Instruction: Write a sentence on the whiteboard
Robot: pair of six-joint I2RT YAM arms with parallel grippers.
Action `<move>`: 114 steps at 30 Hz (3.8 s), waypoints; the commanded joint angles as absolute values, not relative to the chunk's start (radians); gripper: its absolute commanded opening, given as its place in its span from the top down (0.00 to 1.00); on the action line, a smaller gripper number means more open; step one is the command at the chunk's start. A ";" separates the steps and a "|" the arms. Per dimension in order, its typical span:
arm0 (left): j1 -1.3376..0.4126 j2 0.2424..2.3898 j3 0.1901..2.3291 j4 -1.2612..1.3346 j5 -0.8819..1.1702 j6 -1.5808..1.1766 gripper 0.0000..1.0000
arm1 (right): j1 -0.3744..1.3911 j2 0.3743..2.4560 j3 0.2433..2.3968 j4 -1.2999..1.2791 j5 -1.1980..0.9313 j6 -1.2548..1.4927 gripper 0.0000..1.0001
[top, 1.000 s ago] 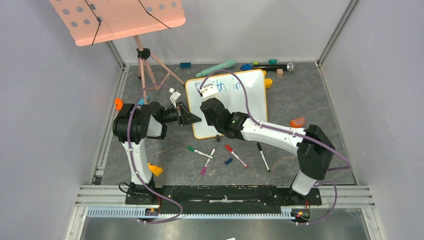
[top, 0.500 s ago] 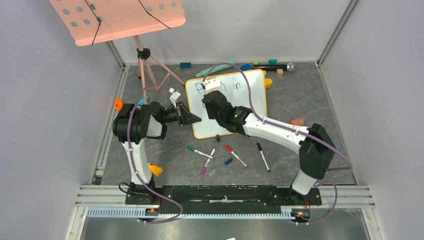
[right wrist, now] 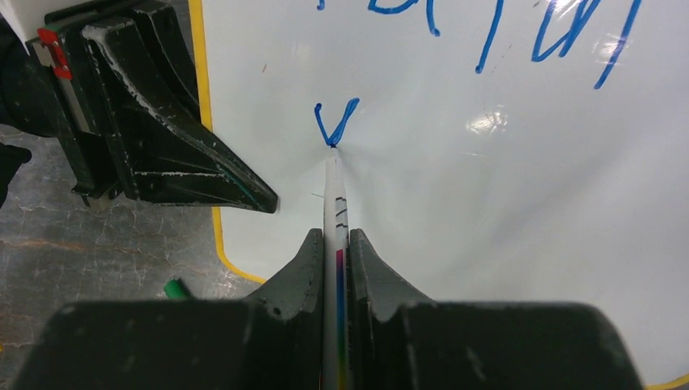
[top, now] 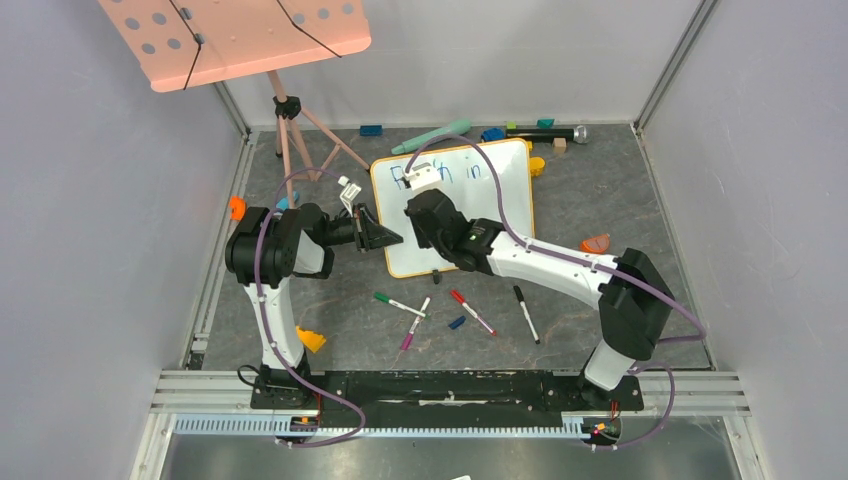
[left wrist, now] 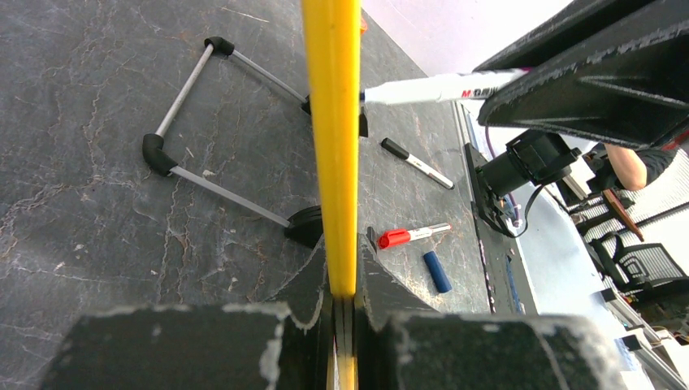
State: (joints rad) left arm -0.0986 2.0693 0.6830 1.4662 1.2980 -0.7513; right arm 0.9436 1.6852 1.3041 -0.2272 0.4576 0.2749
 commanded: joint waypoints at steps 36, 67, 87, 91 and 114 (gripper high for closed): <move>-0.109 2.043 0.678 1.557 1.363 -0.631 0.98 | 0.957 1.570 1.266 -0.187 0.465 0.253 1.00; -0.109 2.044 0.680 1.557 1.363 -0.632 0.98 | 0.916 1.663 1.357 -0.208 0.457 0.217 1.00; -0.109 2.043 0.680 1.557 1.365 -0.631 0.98 | 0.911 1.604 1.275 -0.260 0.500 0.223 1.00; -0.109 2.044 0.680 1.557 1.364 -0.630 0.98 | 0.905 1.612 1.303 -0.262 0.508 0.219 1.00; -0.109 2.045 0.680 1.557 1.364 -0.633 0.98 | 0.900 1.682 1.401 -0.265 0.450 0.199 1.00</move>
State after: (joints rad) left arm -0.0986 2.0674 0.6830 1.4670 1.3033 -0.7403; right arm 0.9039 1.6772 1.3651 -0.2790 0.4606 0.2085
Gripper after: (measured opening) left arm 0.100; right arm 0.124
